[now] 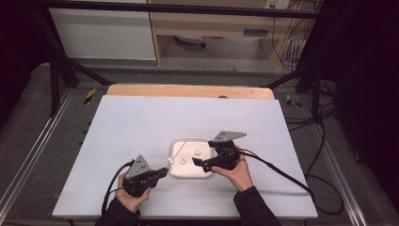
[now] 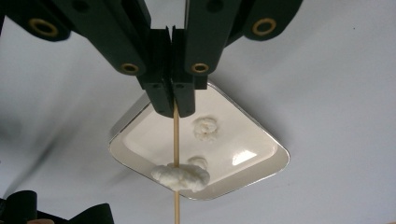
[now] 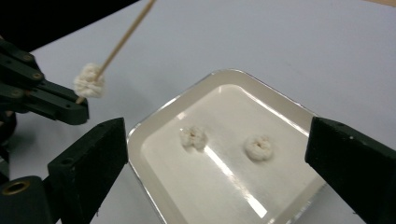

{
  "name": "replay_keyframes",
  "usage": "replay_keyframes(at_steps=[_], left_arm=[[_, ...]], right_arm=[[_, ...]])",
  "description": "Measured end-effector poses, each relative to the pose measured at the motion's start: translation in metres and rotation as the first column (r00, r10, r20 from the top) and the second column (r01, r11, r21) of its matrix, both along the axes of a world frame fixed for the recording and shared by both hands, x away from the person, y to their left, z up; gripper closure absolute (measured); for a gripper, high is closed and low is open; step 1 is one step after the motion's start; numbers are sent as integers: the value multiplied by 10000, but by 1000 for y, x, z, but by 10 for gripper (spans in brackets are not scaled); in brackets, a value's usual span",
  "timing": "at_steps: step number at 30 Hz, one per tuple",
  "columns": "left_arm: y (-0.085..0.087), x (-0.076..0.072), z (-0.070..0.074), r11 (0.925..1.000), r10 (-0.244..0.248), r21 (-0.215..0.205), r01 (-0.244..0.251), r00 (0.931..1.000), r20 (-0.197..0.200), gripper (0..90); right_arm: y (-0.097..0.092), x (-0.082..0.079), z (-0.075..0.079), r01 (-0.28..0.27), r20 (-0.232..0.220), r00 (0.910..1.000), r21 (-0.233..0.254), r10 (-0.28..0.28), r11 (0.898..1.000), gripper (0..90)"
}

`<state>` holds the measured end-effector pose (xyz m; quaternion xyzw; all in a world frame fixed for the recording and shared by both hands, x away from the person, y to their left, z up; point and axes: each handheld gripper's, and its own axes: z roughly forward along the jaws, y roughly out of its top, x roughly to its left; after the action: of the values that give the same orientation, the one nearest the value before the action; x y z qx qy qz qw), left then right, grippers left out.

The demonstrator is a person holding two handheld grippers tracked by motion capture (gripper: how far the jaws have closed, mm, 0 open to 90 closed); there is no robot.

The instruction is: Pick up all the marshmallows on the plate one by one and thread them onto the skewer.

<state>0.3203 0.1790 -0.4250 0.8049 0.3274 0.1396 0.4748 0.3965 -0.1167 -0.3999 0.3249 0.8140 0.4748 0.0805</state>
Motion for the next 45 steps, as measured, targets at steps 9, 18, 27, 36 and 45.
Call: replay_keyframes(at_steps=[9,18,27,36,45], left_arm=[[1,1,-1,10000,-26,-15,26,10000,-89,886],[1,2,-1,10000,-24,-29,23,9999,-158,886],[1,2,-2,10000,-53,7,53,9998,-206,886],[1,3,-2,10000,-63,8,63,9998,-215,886],[1,2,-2,10000,-71,19,72,9998,-203,886]], right_arm=[[-3,19,-1,418,164,9990,-620,-409,9972,94],[10,43,-14,311,-43,9995,-1579,-322,9870,154],[21,52,-32,-172,-214,9997,-1907,134,9815,362],[25,53,-44,-406,-251,9990,-2294,358,9725,523],[26,51,-48,-440,37,9989,-2488,464,9676,609]])
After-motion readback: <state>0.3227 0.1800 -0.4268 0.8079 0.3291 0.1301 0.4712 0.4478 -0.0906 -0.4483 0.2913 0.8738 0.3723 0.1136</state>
